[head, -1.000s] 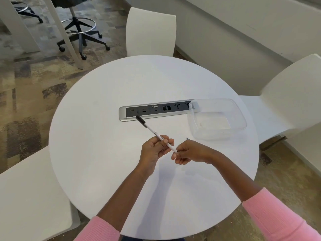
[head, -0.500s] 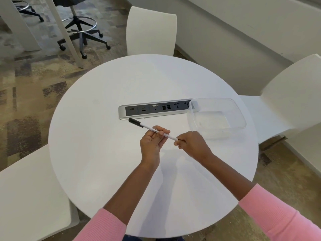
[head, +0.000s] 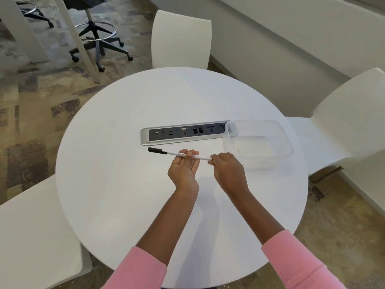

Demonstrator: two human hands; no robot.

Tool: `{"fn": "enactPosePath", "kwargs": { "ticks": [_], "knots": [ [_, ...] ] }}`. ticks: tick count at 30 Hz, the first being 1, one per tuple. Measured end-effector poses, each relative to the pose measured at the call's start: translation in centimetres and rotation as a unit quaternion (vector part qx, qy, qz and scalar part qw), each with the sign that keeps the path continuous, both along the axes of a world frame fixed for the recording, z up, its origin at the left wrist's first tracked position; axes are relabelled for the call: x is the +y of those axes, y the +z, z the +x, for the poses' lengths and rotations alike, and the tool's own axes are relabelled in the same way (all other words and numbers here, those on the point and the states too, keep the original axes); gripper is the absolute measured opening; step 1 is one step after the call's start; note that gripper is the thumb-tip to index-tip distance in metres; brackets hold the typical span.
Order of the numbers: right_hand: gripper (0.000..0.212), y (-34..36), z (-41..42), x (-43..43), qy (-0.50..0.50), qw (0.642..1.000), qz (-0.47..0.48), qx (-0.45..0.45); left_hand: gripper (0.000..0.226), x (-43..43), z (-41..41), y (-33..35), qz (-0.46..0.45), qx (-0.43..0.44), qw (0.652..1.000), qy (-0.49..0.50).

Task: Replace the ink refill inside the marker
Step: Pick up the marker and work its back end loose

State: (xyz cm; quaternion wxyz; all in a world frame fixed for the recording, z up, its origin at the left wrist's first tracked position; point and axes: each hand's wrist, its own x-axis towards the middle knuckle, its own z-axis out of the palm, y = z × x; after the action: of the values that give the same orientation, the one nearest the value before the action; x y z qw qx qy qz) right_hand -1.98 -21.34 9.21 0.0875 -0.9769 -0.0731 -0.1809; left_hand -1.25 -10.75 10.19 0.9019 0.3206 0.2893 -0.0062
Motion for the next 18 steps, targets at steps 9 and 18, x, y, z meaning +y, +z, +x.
{"fn": "enactPosePath", "kwargs": {
  "ticks": [9,18],
  "knots": [
    [0.052,2.5,-0.2,-1.6,-0.099,0.656,0.605,0.441,0.014,1.8,0.3,0.2,0.013,-0.040,0.995,-0.094],
    [0.047,2.1,-0.2,0.6,-0.179,0.510,0.738,0.404,0.012,1.4,-0.3,0.3,0.005,-0.032,0.996,-0.082]
  ]
}}
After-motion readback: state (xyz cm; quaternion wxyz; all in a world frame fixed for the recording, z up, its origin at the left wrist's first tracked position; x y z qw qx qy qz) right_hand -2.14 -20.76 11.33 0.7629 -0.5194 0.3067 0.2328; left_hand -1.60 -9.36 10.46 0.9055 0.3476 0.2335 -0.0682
